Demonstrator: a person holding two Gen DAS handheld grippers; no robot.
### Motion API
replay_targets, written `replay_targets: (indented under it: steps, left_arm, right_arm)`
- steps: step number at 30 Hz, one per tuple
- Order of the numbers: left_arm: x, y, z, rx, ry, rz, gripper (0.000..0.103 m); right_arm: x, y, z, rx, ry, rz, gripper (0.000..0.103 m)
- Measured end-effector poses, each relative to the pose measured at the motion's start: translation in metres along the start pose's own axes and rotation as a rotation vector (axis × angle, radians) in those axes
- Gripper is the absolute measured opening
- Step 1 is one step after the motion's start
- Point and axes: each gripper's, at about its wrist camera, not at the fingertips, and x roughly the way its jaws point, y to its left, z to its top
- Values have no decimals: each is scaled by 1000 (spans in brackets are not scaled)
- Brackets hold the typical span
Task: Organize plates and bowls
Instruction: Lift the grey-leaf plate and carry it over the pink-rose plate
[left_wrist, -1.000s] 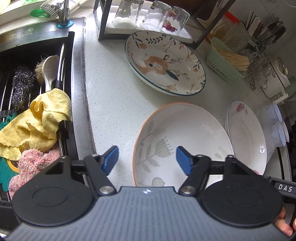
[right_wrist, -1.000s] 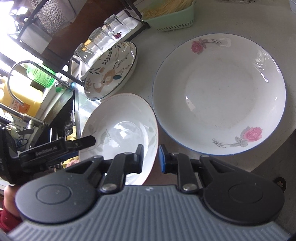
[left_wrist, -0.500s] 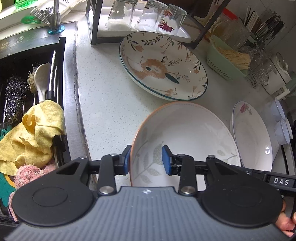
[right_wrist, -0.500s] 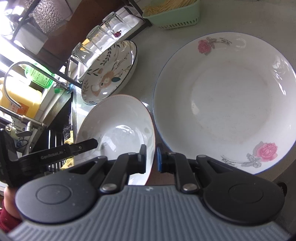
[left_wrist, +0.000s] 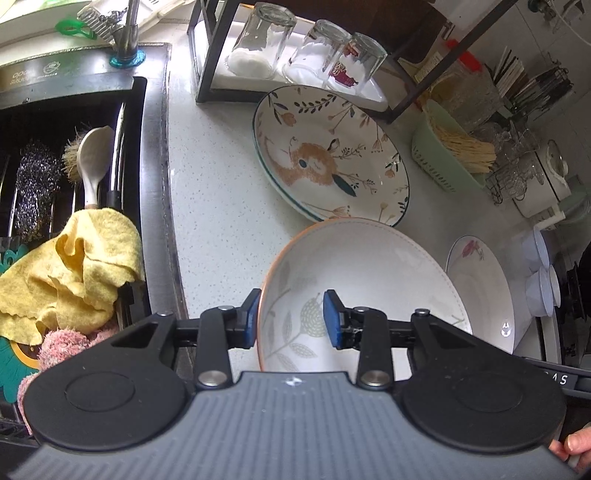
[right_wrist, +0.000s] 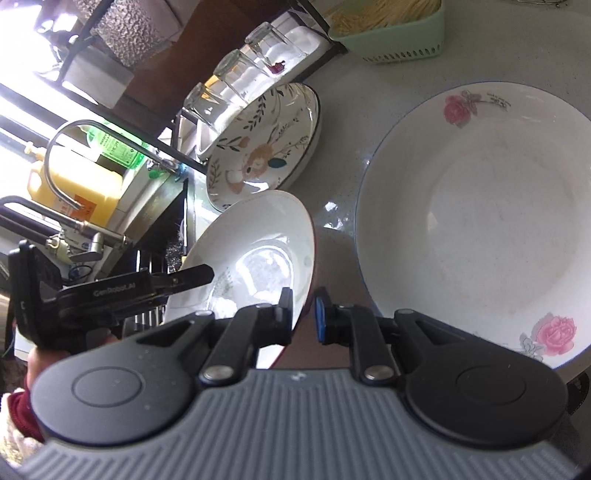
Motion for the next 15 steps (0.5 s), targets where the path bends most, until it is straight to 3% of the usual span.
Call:
replay_targets:
  steps: [15]
  left_arm:
    - [-6,-37,36,22,23,-113,39]
  right_arm:
    - [-38,-17,12,50,-78,65,18]
